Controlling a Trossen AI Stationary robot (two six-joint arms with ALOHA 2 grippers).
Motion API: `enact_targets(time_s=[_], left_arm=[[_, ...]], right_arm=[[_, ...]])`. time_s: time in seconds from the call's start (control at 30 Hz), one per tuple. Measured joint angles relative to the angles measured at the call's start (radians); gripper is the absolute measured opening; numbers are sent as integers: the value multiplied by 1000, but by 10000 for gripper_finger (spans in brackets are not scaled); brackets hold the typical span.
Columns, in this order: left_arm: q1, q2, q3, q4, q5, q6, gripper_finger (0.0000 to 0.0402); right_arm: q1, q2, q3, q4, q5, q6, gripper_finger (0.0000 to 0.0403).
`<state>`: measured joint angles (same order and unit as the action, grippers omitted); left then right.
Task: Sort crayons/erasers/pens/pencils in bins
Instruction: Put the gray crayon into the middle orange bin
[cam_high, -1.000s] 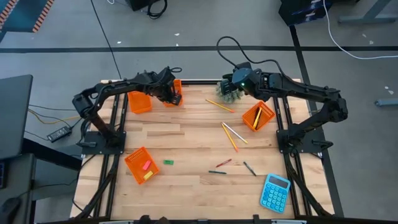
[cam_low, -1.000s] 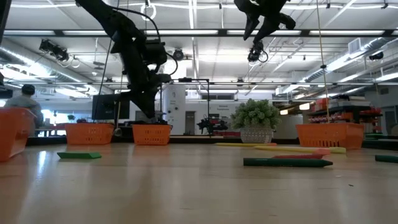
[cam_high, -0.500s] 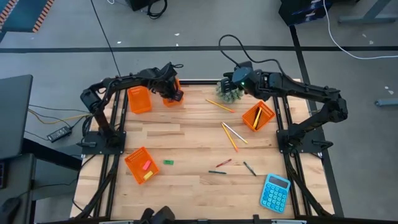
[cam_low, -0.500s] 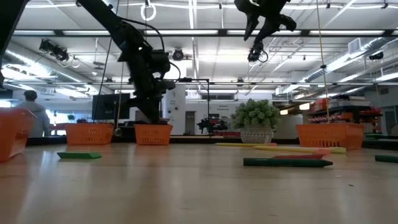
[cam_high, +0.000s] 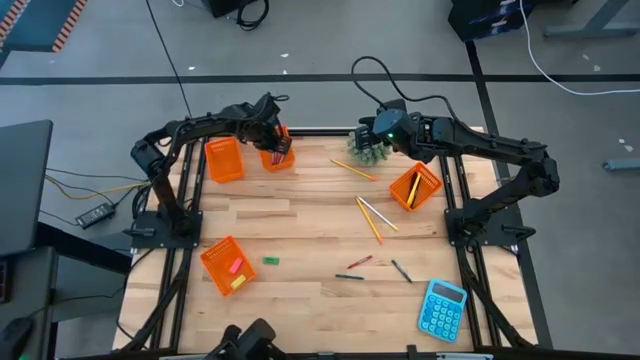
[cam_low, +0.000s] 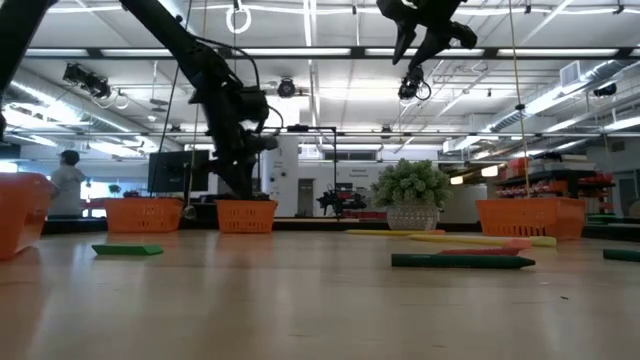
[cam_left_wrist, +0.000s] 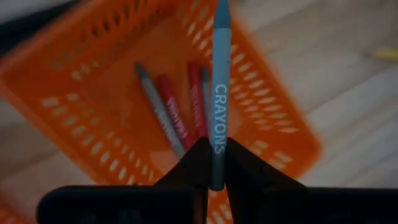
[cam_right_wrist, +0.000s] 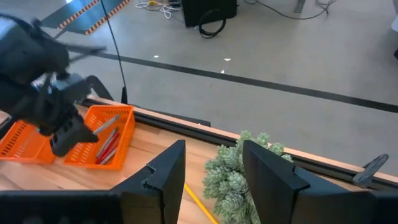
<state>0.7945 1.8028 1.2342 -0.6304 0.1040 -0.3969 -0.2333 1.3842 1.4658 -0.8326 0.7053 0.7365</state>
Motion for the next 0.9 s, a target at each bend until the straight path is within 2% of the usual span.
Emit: enact_targets(time_s=[0.17,0.43,0.9], left_arm=[[-7,77,-1,-15,60,-2,55],[-27,93,-1,8,70,24,38],[-24,96,-1,35,58,27,95]], right_arm=[[0,0,0,-1,4,-2,166],[0,0,0,-25,-24,56,166],[0,0,0,-35,-29,68,166]])
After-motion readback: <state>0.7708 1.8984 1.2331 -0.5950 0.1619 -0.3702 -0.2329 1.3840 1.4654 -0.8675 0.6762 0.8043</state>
